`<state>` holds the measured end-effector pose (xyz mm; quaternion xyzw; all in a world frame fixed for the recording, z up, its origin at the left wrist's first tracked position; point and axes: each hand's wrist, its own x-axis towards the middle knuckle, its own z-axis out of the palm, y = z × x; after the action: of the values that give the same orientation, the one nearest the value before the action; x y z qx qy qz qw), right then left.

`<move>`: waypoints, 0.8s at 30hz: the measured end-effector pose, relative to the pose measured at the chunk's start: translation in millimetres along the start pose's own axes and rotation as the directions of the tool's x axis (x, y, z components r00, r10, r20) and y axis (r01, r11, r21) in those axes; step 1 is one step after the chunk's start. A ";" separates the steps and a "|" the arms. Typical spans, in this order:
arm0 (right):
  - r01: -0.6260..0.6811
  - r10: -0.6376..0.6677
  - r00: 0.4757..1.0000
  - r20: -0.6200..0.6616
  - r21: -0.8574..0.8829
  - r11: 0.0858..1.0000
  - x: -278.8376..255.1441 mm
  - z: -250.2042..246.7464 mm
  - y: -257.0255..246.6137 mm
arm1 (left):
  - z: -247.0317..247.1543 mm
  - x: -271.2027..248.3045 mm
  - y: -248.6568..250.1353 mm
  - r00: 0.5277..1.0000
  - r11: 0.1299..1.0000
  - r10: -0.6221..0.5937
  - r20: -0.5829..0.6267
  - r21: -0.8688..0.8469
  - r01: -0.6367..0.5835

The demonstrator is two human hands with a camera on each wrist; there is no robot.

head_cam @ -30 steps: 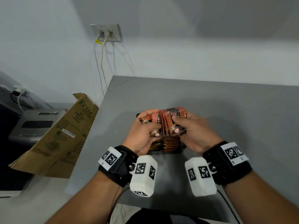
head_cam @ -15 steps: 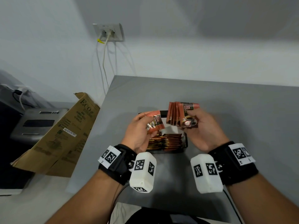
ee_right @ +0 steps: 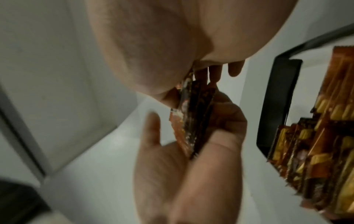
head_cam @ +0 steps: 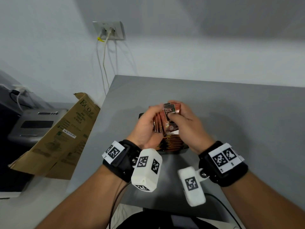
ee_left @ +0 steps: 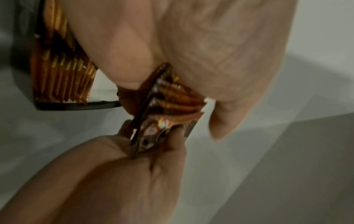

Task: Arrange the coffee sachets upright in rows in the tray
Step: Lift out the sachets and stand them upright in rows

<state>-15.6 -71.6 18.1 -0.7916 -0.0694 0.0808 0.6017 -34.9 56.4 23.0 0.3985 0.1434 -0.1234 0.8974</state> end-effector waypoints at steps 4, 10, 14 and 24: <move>0.014 0.005 0.996 0.091 -0.205 0.979 1.6 1.8 -3.0 | 5.9 -1.8 -6.5 0.998 0.999 -0.049 0.029 0.023 0.048; 0.306 -0.189 0.916 0.354 -0.314 0.899 -1.6 -30.7 -21.4 | -6.7 0.2 5.2 0.998 0.998 -0.050 0.049 -0.046 0.053; 0.507 -0.227 0.830 0.510 -0.517 0.690 -0.1 -26.3 -28.9 | -3.4 -8.5 -4.8 0.988 0.997 -0.081 0.134 0.027 0.078; 0.417 -0.209 0.866 0.455 -0.424 0.804 3.0 -19.5 -27.3 | -9.7 -6.8 0.1 0.999 0.998 0.003 0.053 0.058 -0.006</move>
<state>-8.9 -82.1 49.4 -0.8667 -0.3377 0.1116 0.3498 -42.7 64.5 19.3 0.4212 0.1153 -0.1361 0.8893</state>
